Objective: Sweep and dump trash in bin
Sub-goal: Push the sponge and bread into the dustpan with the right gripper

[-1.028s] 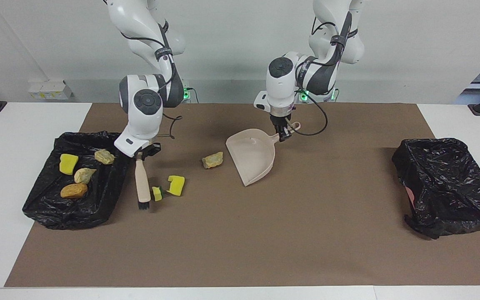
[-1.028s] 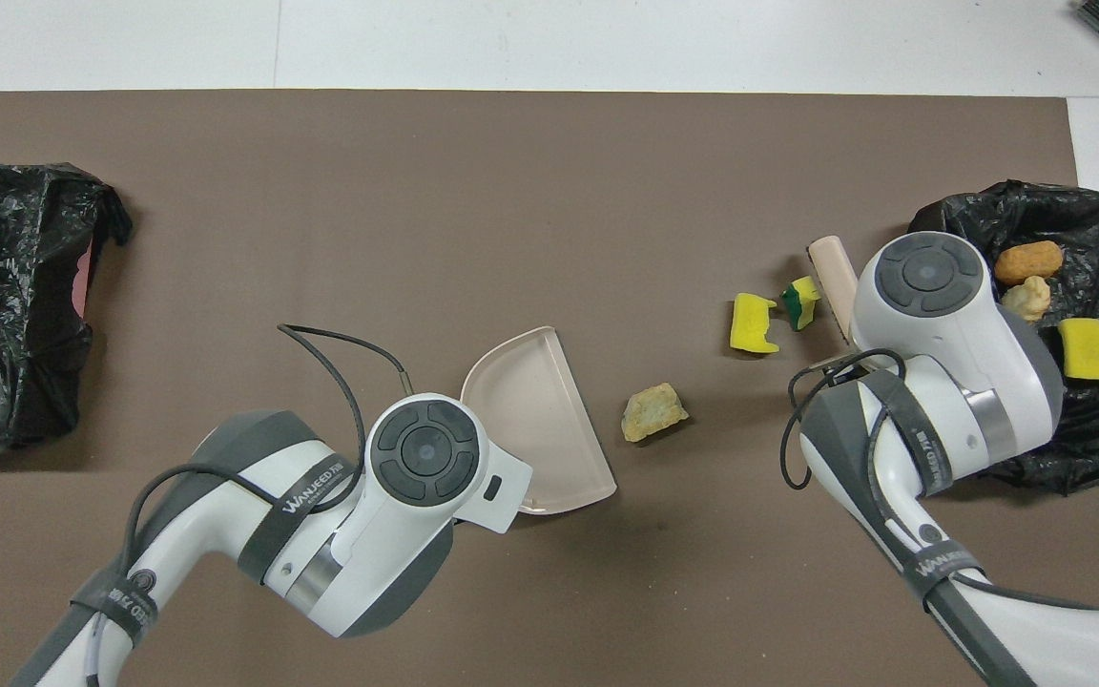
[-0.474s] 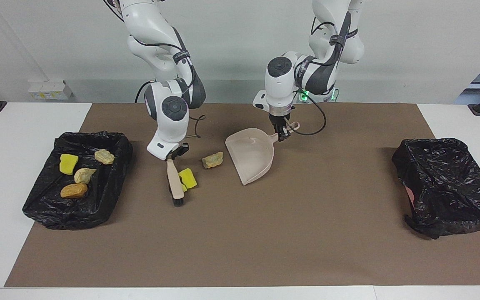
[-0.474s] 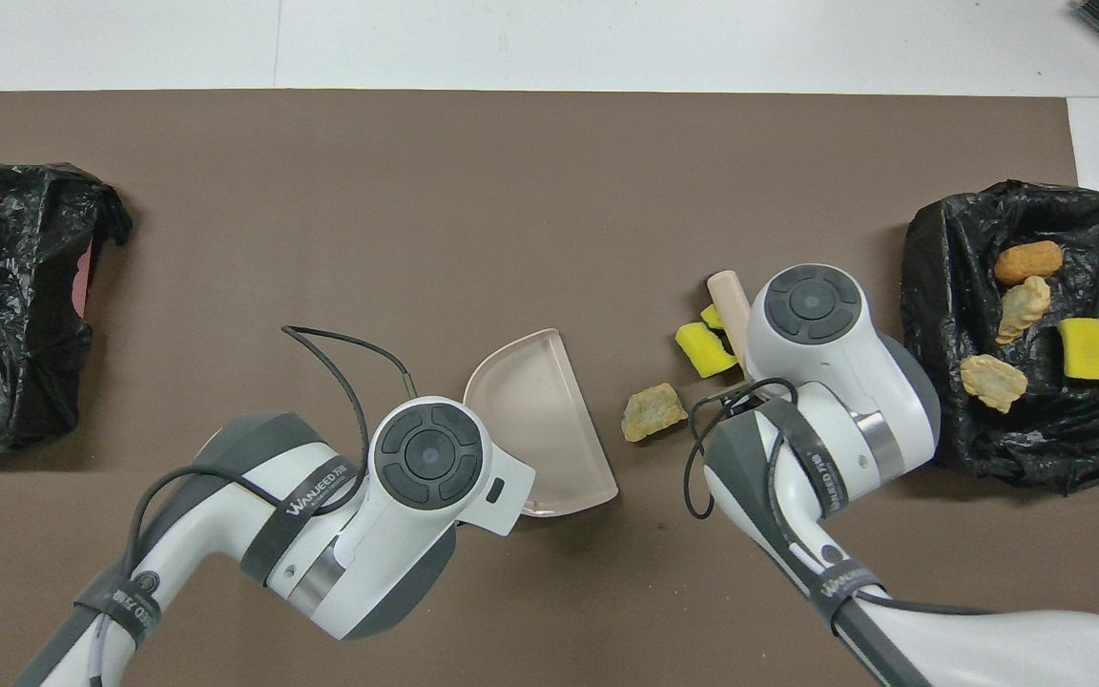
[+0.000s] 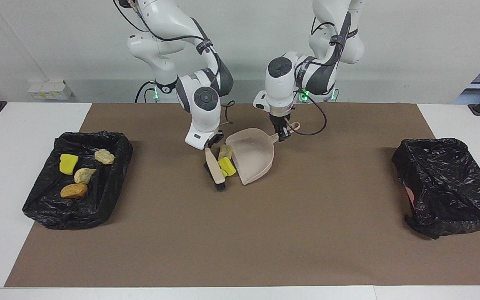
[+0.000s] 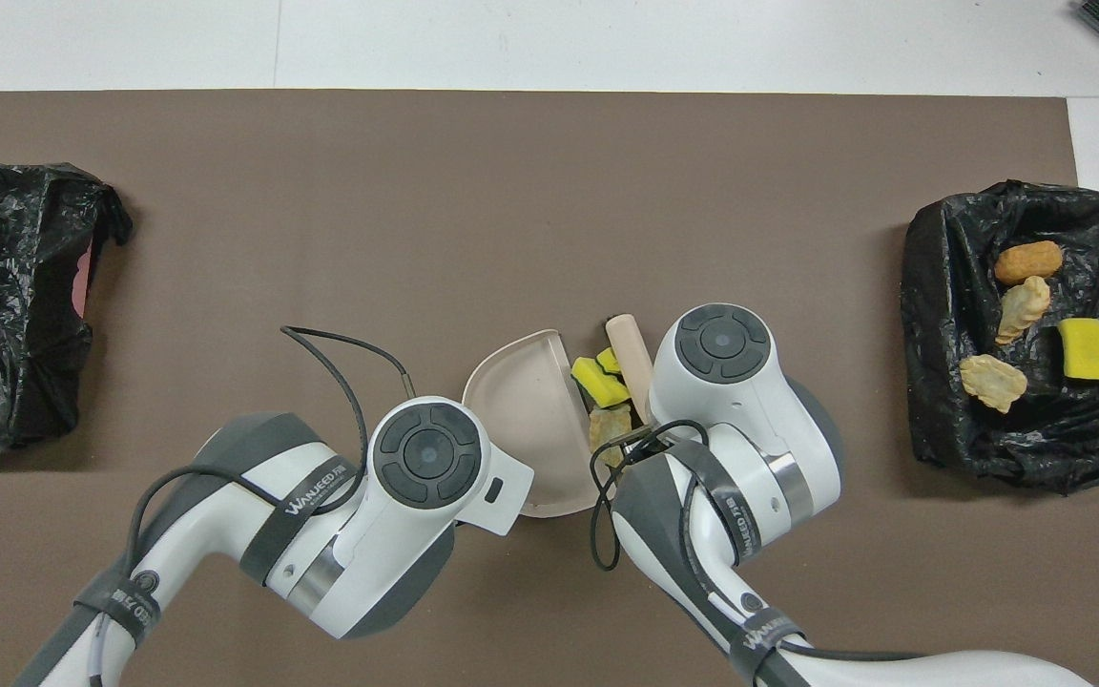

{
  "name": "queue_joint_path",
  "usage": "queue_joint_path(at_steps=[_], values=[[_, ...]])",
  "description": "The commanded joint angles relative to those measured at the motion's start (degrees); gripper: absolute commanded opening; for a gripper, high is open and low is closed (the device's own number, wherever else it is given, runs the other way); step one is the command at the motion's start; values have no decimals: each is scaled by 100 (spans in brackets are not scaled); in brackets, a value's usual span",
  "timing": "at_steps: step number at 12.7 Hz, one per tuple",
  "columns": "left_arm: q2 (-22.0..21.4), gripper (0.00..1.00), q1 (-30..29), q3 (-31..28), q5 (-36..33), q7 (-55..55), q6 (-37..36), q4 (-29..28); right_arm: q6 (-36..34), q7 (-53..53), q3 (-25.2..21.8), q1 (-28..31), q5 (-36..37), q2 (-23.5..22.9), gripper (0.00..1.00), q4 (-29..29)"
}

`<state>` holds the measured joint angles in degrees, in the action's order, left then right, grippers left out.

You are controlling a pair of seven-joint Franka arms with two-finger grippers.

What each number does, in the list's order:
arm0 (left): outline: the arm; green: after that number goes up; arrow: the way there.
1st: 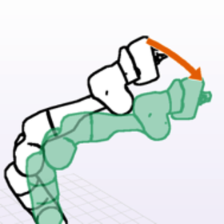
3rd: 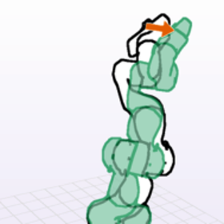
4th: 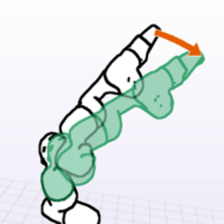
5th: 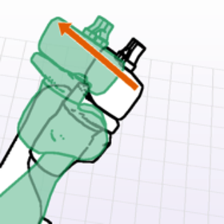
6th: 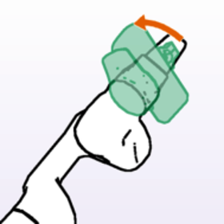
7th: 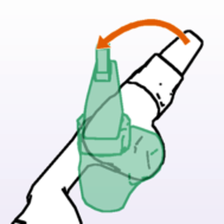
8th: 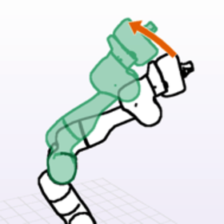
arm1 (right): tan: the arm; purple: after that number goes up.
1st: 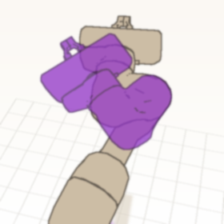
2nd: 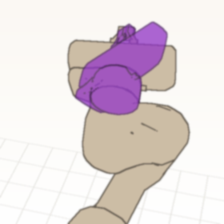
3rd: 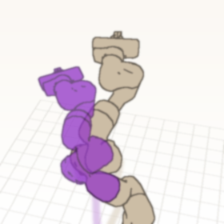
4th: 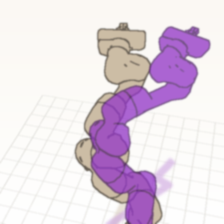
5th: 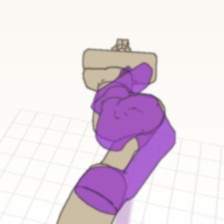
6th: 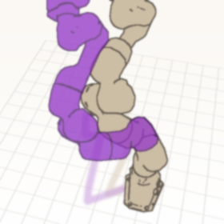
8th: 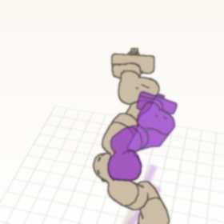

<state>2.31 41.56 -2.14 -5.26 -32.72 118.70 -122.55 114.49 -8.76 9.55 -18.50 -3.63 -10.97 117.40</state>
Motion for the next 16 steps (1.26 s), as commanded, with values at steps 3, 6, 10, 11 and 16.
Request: queue_joint_path(at_steps=[3,6,10,11,16], values=[[-125,0,-280,-41,-80,-505,189,-208,117,165,213,-154,-1593,78,0,3],[-38,0,-543,-41,-71,-1207,391,-181,-49,112,223,-145,-1781,244,0,-164],[41,0,-842,-32,-10,-1964,513,-129,-268,-363,249,-154,-1781,473,0,-234],[59,0,-860,-41,-10,-2192,549,-129,-461,-372,241,-102,-1773,499,0,-339],[-274,0,-1596,-32,-1,-3071,427,-59,-823,-1907,285,-433,-1140,772,0,-393]])
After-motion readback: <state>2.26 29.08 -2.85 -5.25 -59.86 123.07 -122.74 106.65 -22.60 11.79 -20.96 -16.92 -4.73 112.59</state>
